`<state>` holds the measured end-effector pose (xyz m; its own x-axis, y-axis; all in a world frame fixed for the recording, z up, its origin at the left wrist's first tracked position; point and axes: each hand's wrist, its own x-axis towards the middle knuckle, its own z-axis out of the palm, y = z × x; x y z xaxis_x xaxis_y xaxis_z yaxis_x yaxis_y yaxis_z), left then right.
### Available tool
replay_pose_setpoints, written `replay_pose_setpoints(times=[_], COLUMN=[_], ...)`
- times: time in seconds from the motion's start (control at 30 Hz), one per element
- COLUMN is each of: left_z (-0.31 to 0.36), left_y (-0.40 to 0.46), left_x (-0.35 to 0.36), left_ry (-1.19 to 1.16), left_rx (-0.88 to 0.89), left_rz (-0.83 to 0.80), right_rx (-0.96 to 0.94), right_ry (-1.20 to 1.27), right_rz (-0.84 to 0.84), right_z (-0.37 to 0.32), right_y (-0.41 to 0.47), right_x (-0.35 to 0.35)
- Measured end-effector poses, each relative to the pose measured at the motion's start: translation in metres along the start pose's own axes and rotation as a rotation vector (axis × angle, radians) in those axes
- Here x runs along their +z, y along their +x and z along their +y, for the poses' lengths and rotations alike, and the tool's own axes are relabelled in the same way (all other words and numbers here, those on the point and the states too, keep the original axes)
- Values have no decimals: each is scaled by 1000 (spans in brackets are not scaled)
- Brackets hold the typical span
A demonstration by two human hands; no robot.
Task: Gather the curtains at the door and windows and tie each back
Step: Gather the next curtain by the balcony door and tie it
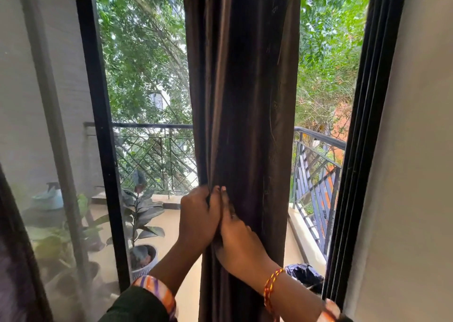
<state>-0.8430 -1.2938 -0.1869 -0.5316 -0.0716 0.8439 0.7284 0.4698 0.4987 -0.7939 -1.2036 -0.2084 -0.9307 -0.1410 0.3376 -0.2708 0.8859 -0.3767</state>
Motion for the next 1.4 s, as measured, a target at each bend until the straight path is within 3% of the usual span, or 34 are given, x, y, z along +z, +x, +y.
replay_pose_setpoints(times=[0.07,0.17,0.23,0.3,0.43,0.63,0.8,1.03,1.2,1.27,1.4], left_z=[-10,-24,-30,-33,-28,-11,0,15,17,17,13], left_y=[4,8,11,12,7,-4,-12,-17,-21,-21,-23], left_x=[-2,-9,-14,-16,-14,1,13,9,6,5,-2], left_ry=[54,146,175,185,205,145,69,-87,-61,30,115], left_rx=[-2,7,11,13,42,52,28,1,38,67,88], left_rz=[7,21,30,32,35,15,-38,-38,-88,-62,-51], right_rx=[-68,-189,-126,30,224,177,55,43,38,13,-68], right_ry=[-25,-312,-359,-219,338,192,247,349,257,195,208], right_rz=[91,649,869,924,638,360,336,305,213,135,-193], right_z=[1,14,22,30,50,36,16,7,9,12,32], right_y=[-9,-11,-8,-3,11,8,8,0,-8,-11,-7], right_x=[-9,-18,-33,-45,-52,-12,19,19,21,21,-3])
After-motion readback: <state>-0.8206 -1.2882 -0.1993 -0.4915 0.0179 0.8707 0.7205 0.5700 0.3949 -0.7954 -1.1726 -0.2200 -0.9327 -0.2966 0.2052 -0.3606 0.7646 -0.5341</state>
